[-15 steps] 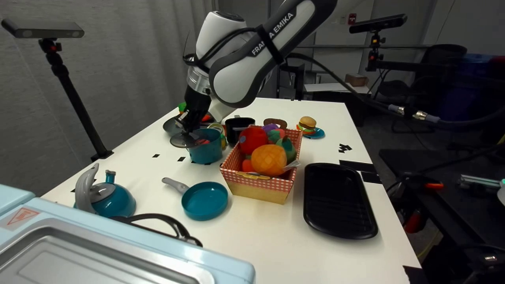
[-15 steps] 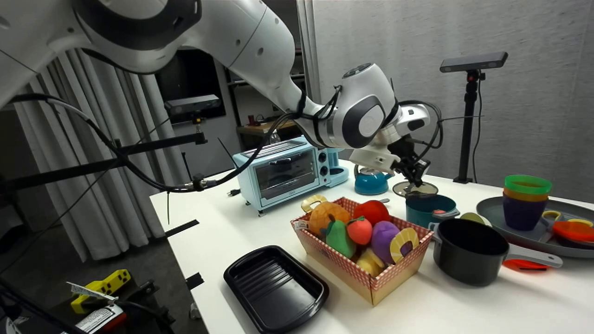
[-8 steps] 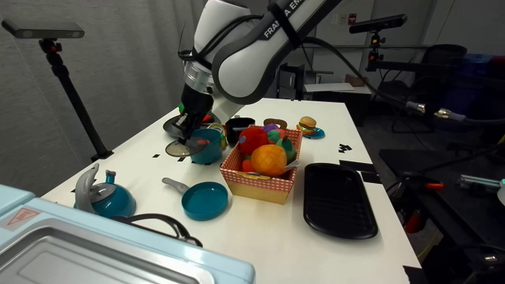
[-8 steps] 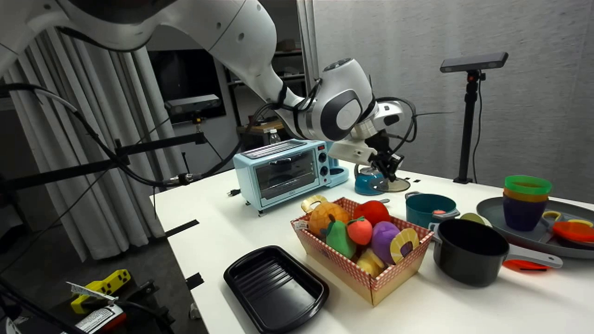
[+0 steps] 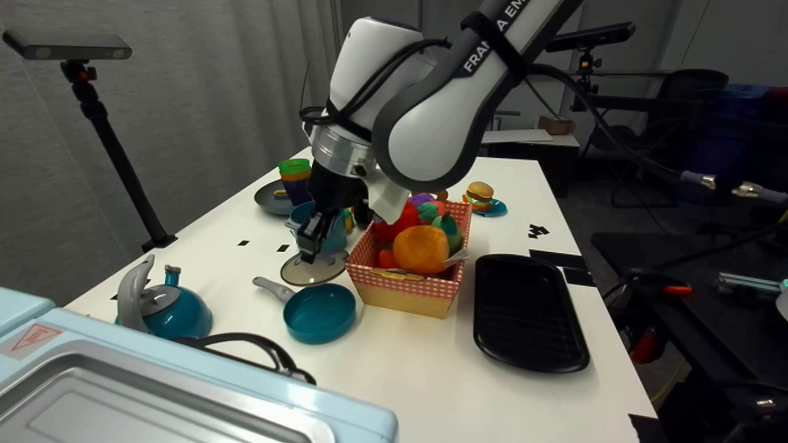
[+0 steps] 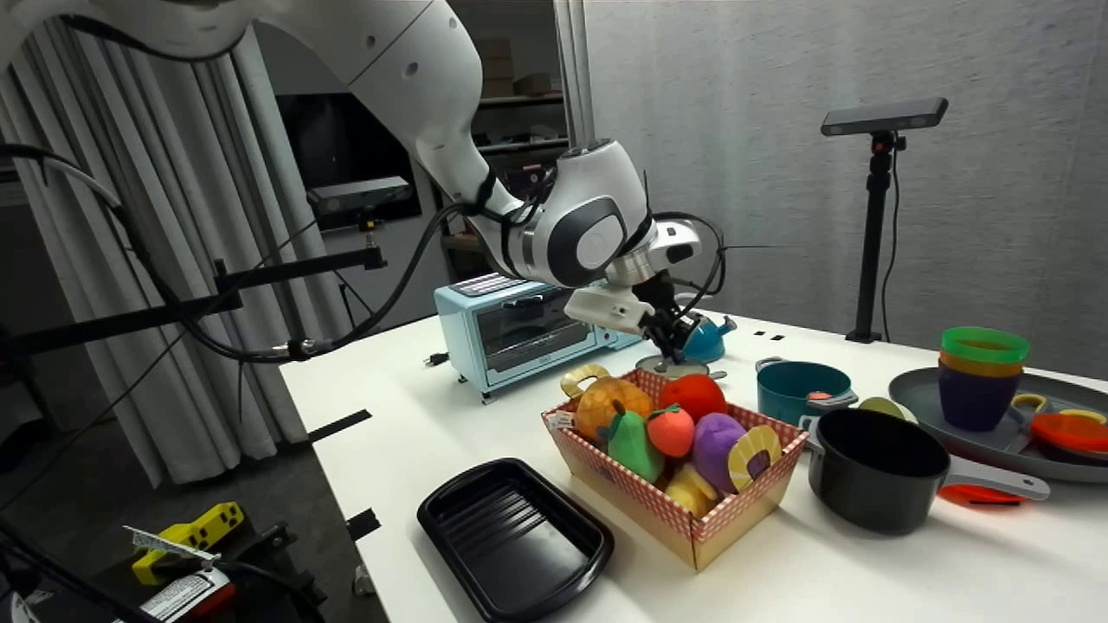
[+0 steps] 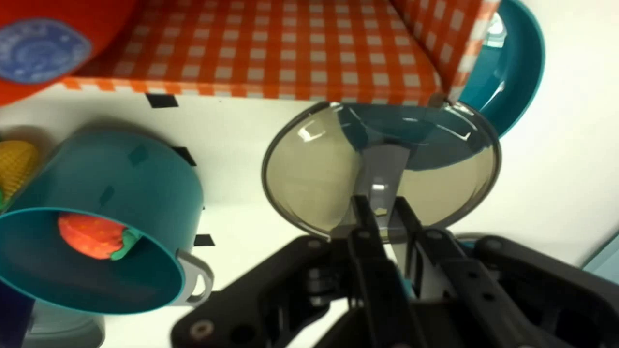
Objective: Remove the lid from the blue pot and put it on the pan
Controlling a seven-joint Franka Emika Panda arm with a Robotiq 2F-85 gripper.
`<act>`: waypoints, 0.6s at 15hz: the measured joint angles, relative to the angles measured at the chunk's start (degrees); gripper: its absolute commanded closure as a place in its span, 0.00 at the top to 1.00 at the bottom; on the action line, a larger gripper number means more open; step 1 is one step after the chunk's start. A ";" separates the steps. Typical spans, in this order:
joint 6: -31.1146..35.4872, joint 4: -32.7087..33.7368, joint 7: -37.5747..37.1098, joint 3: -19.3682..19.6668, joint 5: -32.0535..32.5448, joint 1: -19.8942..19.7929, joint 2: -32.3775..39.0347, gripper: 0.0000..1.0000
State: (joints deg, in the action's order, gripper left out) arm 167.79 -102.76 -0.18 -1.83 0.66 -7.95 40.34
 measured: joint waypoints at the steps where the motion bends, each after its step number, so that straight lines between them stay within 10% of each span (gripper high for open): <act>1: 0.98 -0.83 0.20 -0.44 0.00 0.14 -0.01 0.04; 9: 4.56 -5.34 1.07 -1.62 0.01 1.82 -0.05 0.04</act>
State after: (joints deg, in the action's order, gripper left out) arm 172.35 -108.11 0.90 -3.45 0.67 -6.13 40.29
